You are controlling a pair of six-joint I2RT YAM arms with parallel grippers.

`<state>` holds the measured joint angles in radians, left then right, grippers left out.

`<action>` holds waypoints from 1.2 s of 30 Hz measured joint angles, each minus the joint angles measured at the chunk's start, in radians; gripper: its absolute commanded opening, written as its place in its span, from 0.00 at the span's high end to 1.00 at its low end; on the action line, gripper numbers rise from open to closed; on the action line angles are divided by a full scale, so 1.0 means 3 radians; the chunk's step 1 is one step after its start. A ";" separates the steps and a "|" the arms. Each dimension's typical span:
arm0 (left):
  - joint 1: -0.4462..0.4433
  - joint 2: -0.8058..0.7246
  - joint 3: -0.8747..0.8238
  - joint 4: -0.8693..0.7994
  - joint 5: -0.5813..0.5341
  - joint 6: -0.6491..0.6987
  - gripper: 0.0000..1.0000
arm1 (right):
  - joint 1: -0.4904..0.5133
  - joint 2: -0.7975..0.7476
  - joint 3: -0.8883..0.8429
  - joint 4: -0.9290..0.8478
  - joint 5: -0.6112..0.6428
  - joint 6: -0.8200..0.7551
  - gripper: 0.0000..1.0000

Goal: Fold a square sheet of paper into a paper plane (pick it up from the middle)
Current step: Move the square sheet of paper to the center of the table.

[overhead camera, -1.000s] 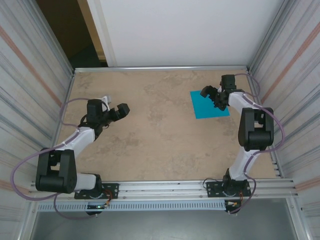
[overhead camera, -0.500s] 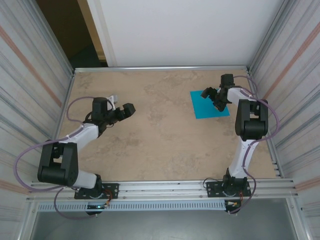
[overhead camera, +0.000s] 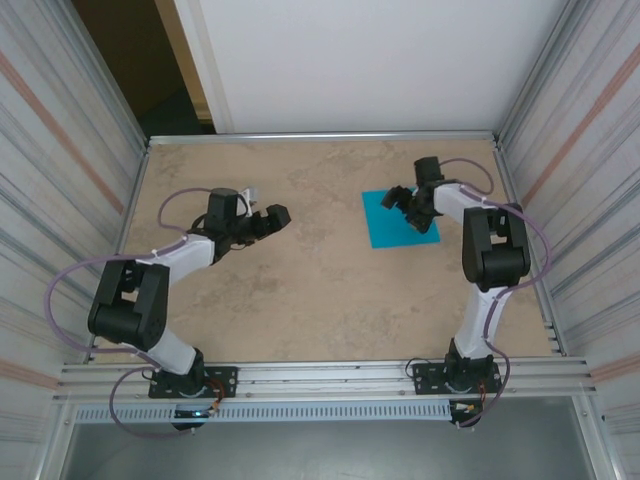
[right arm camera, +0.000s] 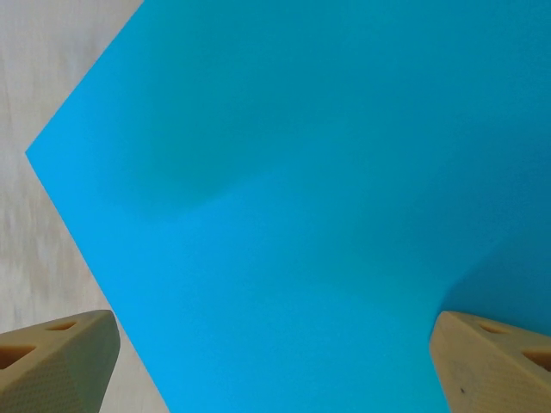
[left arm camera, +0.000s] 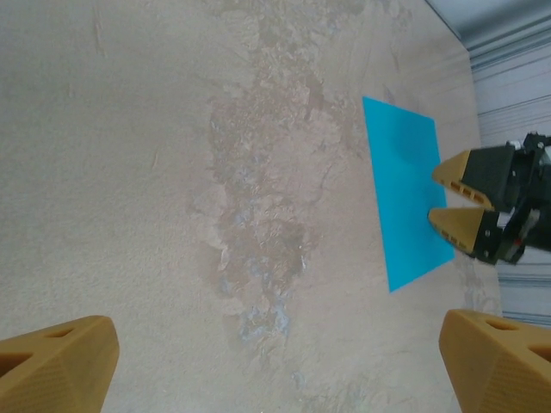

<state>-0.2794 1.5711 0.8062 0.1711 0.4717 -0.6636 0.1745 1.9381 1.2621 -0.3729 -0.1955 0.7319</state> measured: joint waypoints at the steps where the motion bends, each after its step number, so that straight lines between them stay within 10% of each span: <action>1: -0.0018 0.0029 0.0005 0.0001 -0.0001 -0.0024 0.06 | 0.0123 -0.0083 -0.0118 0.0033 0.0005 0.0085 0.07; 11: -0.0127 0.0130 0.0005 -0.0011 -0.0039 -0.0387 0.25 | 0.1076 -0.0680 -0.0874 0.0384 -0.0141 0.1223 0.07; 22: -0.0835 0.0491 0.0264 -0.0151 -0.0058 -0.0750 0.31 | 0.0323 -0.0671 -0.0506 0.0064 -0.0313 0.0427 0.24; 36: -0.1105 0.0966 0.0718 -0.0276 0.0033 -0.0857 0.36 | 0.0374 -0.0178 -0.0224 -0.0284 -0.0399 -0.0009 0.27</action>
<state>-0.6109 1.8610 1.0218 0.0883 0.4816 -0.9207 0.2867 1.8847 1.1950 -0.4580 -0.3153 0.7292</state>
